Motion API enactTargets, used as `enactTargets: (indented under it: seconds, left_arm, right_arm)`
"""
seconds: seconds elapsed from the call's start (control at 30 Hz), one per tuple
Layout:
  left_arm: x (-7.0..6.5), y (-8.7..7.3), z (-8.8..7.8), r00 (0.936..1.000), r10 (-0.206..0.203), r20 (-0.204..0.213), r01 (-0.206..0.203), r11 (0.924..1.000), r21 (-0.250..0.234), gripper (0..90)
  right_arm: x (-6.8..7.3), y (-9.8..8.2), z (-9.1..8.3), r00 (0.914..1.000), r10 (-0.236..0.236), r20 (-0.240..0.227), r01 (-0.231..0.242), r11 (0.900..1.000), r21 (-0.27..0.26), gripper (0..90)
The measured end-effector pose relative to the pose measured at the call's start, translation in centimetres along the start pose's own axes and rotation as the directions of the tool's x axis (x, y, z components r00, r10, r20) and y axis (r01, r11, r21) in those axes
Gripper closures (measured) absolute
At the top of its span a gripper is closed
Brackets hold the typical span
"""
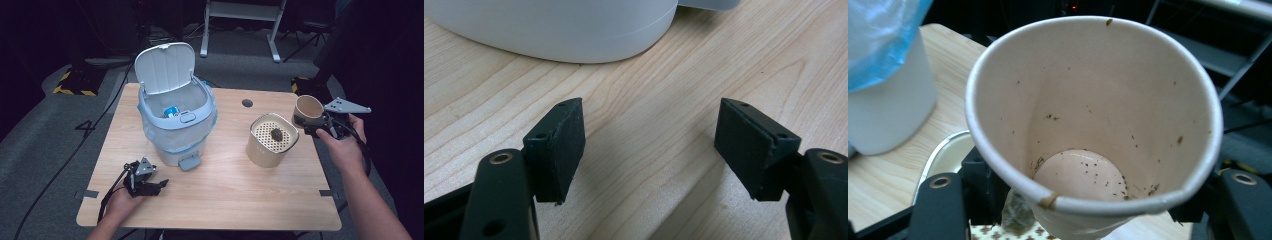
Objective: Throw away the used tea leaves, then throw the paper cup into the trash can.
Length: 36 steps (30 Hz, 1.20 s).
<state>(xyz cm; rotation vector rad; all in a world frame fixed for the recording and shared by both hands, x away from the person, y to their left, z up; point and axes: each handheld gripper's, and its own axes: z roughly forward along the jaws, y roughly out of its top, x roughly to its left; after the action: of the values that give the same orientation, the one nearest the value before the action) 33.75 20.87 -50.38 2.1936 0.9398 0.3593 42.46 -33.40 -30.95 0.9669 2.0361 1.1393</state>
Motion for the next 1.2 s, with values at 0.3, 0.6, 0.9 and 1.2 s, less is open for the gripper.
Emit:
enactTargets:
  seconds: [0.3,0.6,0.9,1.2]
  left_arm:
    - [0.0,0.0,0.0,1.0000,0.000,-0.002,0.000,1.0000,-0.002,28.6]
    - [0.0,0.0,0.0,1.0000,0.001,-0.004,-0.001,1.0000,0.001,28.6]
    - [-0.1,-0.2,-0.2,0.9999,-0.008,-0.014,0.008,1.0000,0.000,28.5]
    - [-0.1,-0.3,-0.3,0.9999,-0.009,-0.014,0.009,1.0000,-0.001,28.5]
  right_arm:
    - [-0.1,0.5,-0.3,0.9984,0.045,-0.035,-0.045,0.999,0.011,32.9]
    - [0.9,2.4,-0.1,0.9941,0.000,-0.108,-0.002,1.000,-0.013,32.6]
    - [2.2,5.3,0.7,0.9840,-0.033,-0.175,0.026,0.999,-0.039,32.6]
    - [3.9,7.9,1.7,0.9711,-0.051,-0.233,0.038,0.998,-0.058,32.1]
